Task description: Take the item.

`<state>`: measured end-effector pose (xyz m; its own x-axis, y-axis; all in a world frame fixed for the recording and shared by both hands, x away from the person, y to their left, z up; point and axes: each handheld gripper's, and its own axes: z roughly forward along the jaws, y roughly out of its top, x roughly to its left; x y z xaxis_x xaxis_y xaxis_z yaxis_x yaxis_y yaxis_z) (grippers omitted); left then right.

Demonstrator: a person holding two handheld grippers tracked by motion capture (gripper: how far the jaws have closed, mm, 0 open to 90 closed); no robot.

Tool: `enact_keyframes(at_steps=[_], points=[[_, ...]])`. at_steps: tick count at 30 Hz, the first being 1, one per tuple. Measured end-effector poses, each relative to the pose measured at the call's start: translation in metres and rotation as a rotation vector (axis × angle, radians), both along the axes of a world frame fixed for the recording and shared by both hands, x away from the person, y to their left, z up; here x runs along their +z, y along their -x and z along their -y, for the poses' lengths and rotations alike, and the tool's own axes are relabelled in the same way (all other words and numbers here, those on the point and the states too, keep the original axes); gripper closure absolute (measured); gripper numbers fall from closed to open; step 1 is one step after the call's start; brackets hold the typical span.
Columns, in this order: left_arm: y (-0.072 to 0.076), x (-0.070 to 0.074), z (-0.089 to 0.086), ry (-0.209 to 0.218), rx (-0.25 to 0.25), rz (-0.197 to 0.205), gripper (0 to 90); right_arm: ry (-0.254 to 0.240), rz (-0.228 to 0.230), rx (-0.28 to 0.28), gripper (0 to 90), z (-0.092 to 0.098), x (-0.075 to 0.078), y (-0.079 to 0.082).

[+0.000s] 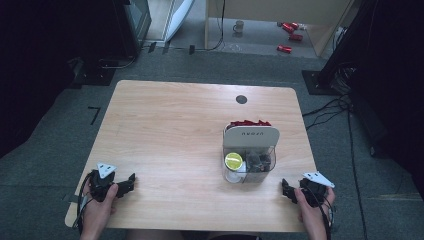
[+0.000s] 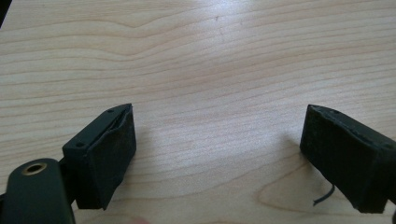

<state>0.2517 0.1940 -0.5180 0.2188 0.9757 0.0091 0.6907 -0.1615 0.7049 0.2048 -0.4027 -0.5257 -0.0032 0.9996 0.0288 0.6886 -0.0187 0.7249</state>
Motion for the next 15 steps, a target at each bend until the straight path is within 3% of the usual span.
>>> enact_keyframes(at_steps=[3,7,15], points=[[0.0,0.0,0.0,0.0,0.0,0.0,10.9,-0.005,0.002,-0.005,8.9,0.0,0.0,0.0],[0.0,0.0,0.0,-0.003,-0.009,-0.001,10.9,-0.055,-0.005,-0.042,9.0,0.002,0.004,0.0],[-0.001,0.0,0.001,-0.003,-0.008,-0.005,9.5,-0.137,0.101,-0.072,9.0,-0.004,0.037,-0.006]])
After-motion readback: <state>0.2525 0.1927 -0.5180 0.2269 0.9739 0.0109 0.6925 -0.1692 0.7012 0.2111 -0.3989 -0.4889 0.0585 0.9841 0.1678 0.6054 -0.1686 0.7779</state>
